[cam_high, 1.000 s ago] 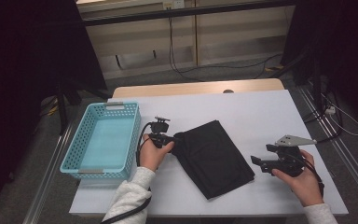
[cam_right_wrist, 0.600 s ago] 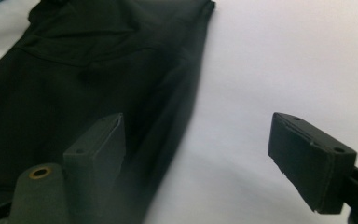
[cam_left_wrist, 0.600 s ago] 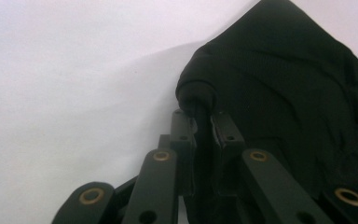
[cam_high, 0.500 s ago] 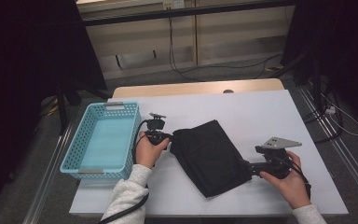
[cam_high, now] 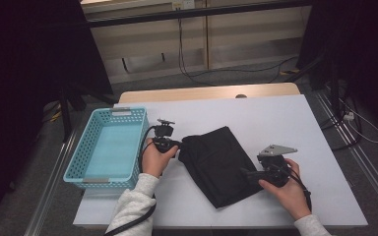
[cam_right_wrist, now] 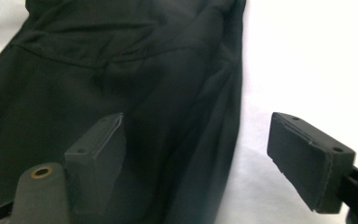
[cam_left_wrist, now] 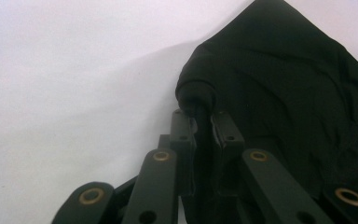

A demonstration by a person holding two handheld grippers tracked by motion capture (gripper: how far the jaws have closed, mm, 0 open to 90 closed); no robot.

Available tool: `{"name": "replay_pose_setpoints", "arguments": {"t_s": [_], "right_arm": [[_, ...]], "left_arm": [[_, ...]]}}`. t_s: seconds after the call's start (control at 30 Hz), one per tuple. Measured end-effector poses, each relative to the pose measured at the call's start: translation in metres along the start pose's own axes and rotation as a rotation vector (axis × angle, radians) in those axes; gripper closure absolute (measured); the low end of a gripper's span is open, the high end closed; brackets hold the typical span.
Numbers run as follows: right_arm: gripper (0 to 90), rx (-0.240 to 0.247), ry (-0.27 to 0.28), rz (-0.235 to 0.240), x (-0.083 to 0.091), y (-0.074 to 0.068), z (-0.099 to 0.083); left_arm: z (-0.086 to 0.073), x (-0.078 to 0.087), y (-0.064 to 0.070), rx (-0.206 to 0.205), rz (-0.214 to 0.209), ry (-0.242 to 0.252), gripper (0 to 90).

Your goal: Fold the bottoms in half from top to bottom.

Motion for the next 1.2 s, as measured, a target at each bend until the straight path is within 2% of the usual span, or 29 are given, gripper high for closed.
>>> {"name": "replay_pose_setpoints", "arguments": {"t_s": [0.17,0.23,0.3,0.37,0.5,0.73,0.8,0.9,0.97,1.0,1.03,1.07,1.2], "right_arm": [[20.7,0.004,-0.034,-0.011,-0.007,-0.002,-0.009],[22.4,-0.026,-0.035,-0.008,-0.008,-0.002,-0.01],[30.8,-0.045,-0.007,-0.016,-0.007,0.001,-0.011],[34.4,-0.065,0.007,-0.023,-0.004,0.004,-0.012],[35.9,-0.075,0.008,-0.056,-0.002,0.002,-0.016],[39.3,-0.086,-0.001,-0.069,0.0,-0.003,-0.019],[42.2,-0.089,-0.004,-0.064,0.0,-0.004,-0.018],[53.4,-0.083,-0.01,-0.036,0.0,-0.007,-0.019],[66.2,-0.091,-0.014,0.003,-0.001,-0.009,-0.019],[74.4,-0.111,-0.019,0.039,-0.001,-0.011,-0.019],[77.4,-0.132,-0.024,0.072,-0.002,-0.012,-0.02],[78.1,-0.14,-0.025,0.081,-0.003,-0.012,-0.02],[81.9,-0.122,-0.028,0.087,-0.002,-0.012,-0.018]], "left_arm": [[-0.001,0.0,-0.001,-0.001,-0.001,-0.006,80.9],[-0.001,0.0,-0.001,0.0,0.0,-0.007,80.7],[-0.001,0.0,-0.001,-0.002,0.001,-0.007,80.5],[-0.002,0.0,-0.001,-0.002,-0.001,-0.007,80.4],[-0.003,0.001,-0.002,-0.002,-0.004,-0.01,80.3],[-0.002,0.001,-0.001,-0.002,-0.007,-0.012,80.3],[-0.002,0.001,-0.001,-0.001,-0.008,-0.011,80.3],[-0.002,0.001,-0.002,0.001,-0.005,-0.009,80.2],[-0.002,0.001,-0.002,0.002,-0.005,-0.012,80.1],[-0.003,0.001,-0.002,-0.001,-0.004,-0.015,80.1],[-0.003,0.001,-0.002,0.0,-0.003,-0.016,80.1],[-0.003,0.002,-0.002,0.001,-0.003,-0.016,80.0],[-0.002,0.003,-0.003,0.009,-0.007,-0.014,80.0]]}}
Point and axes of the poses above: each handheld gripper's, and its own axes: x roughly backward along the jaws, z roughly out of its top, y roughly to its right, the point moved 6 cm from there along -x, roughly forward along the jaws, and after that the axes turned 14 degrees about -x, right-handed, at the moved point
